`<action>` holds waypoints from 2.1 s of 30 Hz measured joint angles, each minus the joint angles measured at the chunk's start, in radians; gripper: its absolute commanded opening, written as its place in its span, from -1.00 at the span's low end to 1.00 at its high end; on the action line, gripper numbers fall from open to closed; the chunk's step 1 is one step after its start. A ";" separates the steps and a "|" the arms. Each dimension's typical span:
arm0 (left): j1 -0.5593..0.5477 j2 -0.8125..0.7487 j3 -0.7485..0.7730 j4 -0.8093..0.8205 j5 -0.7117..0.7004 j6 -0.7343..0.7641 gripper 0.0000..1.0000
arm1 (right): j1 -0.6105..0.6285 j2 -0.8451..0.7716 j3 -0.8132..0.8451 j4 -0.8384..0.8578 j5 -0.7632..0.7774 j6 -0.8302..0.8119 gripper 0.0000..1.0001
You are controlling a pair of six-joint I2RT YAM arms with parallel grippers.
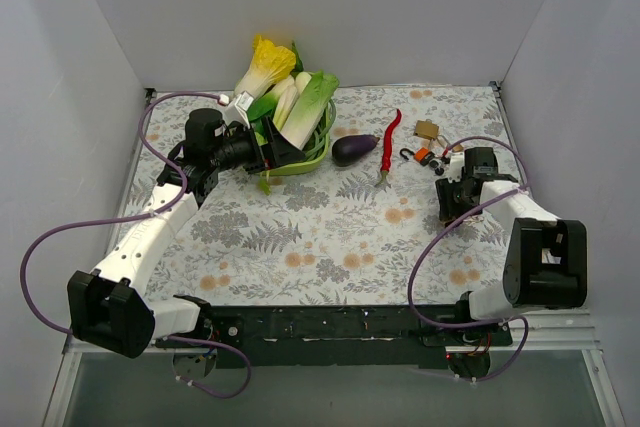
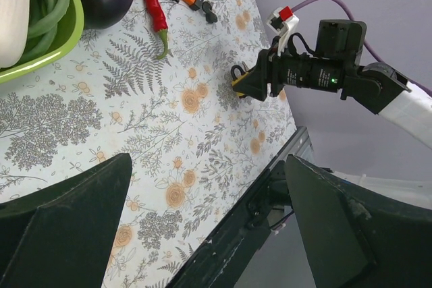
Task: Lock with the key
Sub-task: Place the lock at the center of the board, then pick up the lock from the center of the board.
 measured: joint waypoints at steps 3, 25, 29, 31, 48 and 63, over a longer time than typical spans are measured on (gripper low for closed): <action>0.000 0.000 0.000 0.000 0.004 0.000 0.96 | -0.010 0.026 0.000 0.021 -0.003 0.000 -0.82; 0.005 0.000 0.000 -0.009 0.008 0.027 0.96 | -0.019 0.038 0.048 -0.039 -0.063 -0.003 0.76; 0.005 0.005 0.009 -0.019 0.019 0.051 0.96 | -0.021 0.041 0.184 -0.087 -0.107 -0.058 0.80; 0.006 0.022 0.031 -0.032 0.038 0.074 0.96 | -0.021 0.073 0.312 -0.127 -0.148 -0.106 0.81; 0.021 0.130 0.114 -0.071 0.200 0.217 0.96 | 0.080 0.606 0.900 -0.222 -0.214 -0.309 0.83; 0.025 0.133 0.114 -0.072 0.212 0.219 0.96 | 0.082 0.676 0.888 -0.184 -0.157 -0.375 0.76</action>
